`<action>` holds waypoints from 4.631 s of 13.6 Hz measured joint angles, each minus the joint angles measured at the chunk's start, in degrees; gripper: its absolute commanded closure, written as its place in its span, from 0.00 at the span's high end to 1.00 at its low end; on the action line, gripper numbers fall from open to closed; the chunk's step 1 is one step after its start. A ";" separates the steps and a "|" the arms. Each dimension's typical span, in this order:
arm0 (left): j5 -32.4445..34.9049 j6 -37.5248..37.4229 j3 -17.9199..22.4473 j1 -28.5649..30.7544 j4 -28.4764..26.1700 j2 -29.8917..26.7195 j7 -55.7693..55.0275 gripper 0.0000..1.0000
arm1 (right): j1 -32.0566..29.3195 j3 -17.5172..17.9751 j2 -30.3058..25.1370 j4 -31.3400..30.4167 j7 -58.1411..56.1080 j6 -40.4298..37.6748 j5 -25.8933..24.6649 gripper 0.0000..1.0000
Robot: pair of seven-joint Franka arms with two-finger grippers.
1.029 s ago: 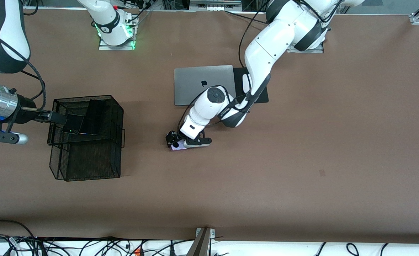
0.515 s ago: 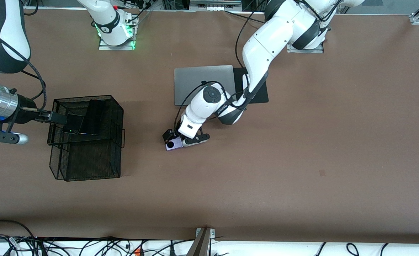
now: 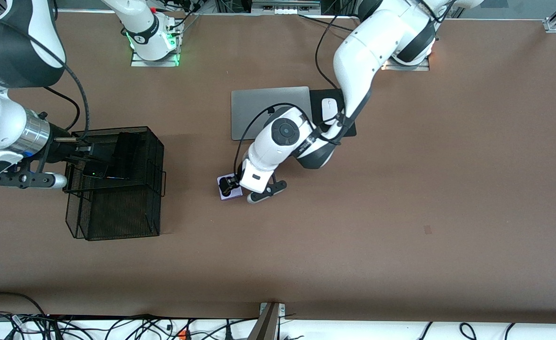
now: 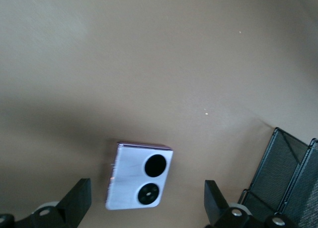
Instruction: Place phones with both arms
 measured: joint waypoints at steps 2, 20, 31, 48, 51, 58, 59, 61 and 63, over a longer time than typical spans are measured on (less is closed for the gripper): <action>0.00 -10.60 0.44 2.39 0.33 -3.40 9.38 1.00 | 1.76 0.34 1.23 0.79 0.12 0.03 0.20 1.00; 17.52 -53.17 1.39 38.05 -6.31 -29.02 63.28 1.00 | 20.92 0.46 26.37 -4.17 -2.22 30.91 -0.84 1.00; 12.00 -43.86 1.20 41.30 -33.11 -52.70 63.24 1.00 | 21.01 0.20 27.01 -8.25 -3.08 36.36 -2.86 1.00; 8.16 -31.32 1.04 43.12 -48.19 -66.50 63.75 1.00 | 21.44 -0.97 27.16 -9.86 -3.05 41.97 -3.21 0.00; 8.09 -30.58 -0.32 43.08 -46.36 -65.88 60.12 1.00 | 21.12 -6.53 20.91 -8.18 -3.06 32.93 -3.20 0.00; 8.08 -30.61 -0.53 43.51 -42.09 -62.21 60.89 1.00 | 19.09 -21.63 11.97 -3.36 -6.92 21.44 -3.20 0.00; 8.08 -30.65 -0.54 43.51 -42.01 -62.17 60.95 1.00 | 17.71 -22.45 12.44 -3.05 -8.06 21.50 -3.20 0.00; 8.08 -30.73 -0.66 43.41 -41.83 -62.15 61.02 1.00 | 13.94 -22.59 14.38 -2.14 -9.76 22.36 -2.89 0.00; 8.08 -31.13 -0.90 43.38 -41.75 -62.15 61.05 1.00 | 11.54 -22.54 17.69 0.06 -10.55 23.81 -0.90 0.00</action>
